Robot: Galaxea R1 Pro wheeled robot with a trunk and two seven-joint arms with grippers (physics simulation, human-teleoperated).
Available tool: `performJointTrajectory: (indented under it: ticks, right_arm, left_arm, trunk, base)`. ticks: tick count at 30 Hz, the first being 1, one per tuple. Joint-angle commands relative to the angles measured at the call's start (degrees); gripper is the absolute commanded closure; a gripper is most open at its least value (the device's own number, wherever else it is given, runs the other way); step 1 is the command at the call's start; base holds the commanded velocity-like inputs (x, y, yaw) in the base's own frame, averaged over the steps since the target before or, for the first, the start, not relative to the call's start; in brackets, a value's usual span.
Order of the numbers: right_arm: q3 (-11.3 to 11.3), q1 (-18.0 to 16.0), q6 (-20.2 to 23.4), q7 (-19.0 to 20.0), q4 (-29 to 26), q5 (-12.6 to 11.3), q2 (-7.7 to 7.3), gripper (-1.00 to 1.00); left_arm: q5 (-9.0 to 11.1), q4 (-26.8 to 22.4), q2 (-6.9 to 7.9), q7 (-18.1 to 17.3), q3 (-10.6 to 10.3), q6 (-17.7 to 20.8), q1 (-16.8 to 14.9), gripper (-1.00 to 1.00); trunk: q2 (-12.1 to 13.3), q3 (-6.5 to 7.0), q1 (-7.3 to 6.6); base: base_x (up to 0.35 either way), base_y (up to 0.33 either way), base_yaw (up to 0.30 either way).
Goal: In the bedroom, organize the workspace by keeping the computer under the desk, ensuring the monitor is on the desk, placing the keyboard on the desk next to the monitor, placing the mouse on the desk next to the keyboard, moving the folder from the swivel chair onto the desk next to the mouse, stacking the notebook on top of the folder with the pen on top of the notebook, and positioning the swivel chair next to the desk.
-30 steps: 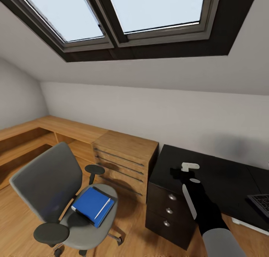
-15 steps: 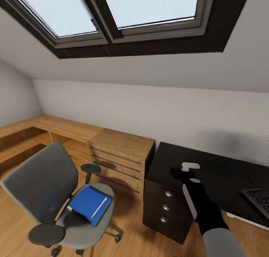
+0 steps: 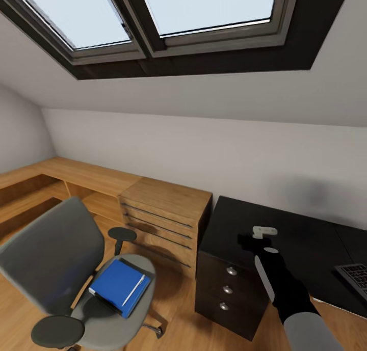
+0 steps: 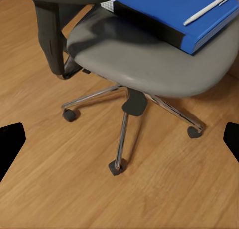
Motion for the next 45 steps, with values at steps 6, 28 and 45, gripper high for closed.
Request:
performJointTrajectory:
  ticks: [6, 28, 45]
  right_arm:
    - [1.7, 0.0, 0.3, -0.2, 0.7, -0.2, -0.03, 1.0]
    - [3.8, -0.1, -30.0, 3.6, 17.3, 3.4, 0.28, 1.0]
    - [3.8, -0.1, -30.3, 3.6, 17.1, 3.5, 0.28, 1.0]
  left_arm:
    - [-0.5, 0.0, -0.02, 0.4, 0.2, -0.1, 0.2, -1.0]
    - [-0.5, 0.0, -0.19, 0.4, 0.2, -0.1, 0.2, -1.0]
    - [-0.5, 0.0, -0.15, 0.5, 0.2, -0.1, 0.2, -1.0]
  trunk:
    - [-0.1, -0.1, 0.05]
    - [-0.1, -0.1, 0.05]
    - [-0.1, -0.1, 0.05]
  base:
    - [0.157, 0.0, 0.0]
    - [0.011, 0.0, 0.0]
    - [0.147, 0.0, 0.0]
